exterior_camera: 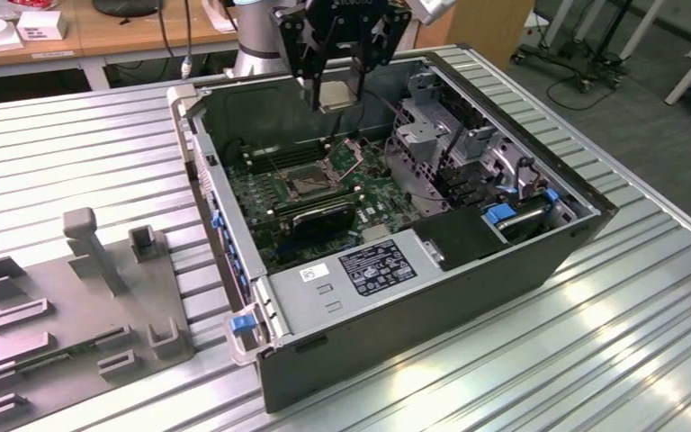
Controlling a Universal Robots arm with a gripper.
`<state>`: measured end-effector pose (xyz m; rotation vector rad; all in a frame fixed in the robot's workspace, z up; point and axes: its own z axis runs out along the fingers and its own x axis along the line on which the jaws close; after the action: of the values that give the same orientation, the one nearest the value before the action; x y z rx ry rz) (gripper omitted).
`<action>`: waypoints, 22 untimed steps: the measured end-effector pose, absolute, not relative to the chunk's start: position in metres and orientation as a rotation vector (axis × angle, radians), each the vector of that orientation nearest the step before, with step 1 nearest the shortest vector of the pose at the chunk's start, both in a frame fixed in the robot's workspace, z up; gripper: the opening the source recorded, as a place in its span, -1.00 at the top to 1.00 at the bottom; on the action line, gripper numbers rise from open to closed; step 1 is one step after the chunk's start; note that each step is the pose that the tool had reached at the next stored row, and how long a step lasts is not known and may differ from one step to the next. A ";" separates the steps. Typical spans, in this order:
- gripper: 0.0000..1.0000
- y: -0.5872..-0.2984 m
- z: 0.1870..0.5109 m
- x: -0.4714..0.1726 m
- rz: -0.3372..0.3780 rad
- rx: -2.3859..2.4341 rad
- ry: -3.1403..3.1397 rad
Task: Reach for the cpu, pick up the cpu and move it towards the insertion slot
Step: 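Pick up the cpu and move it towards the insertion slot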
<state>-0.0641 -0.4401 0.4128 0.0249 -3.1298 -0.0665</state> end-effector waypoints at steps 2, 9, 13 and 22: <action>-0.09 -0.440 0.413 -0.064 -0.066 0.025 -3.130; -0.09 -0.439 0.413 -0.059 -0.066 0.025 -3.130; -0.09 -0.433 0.412 -0.059 -0.066 0.024 -3.130; -0.09 -0.417 0.407 -0.059 -0.067 0.002 -3.130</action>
<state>-0.0590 -0.4169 0.4074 0.0022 -3.1302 -0.0667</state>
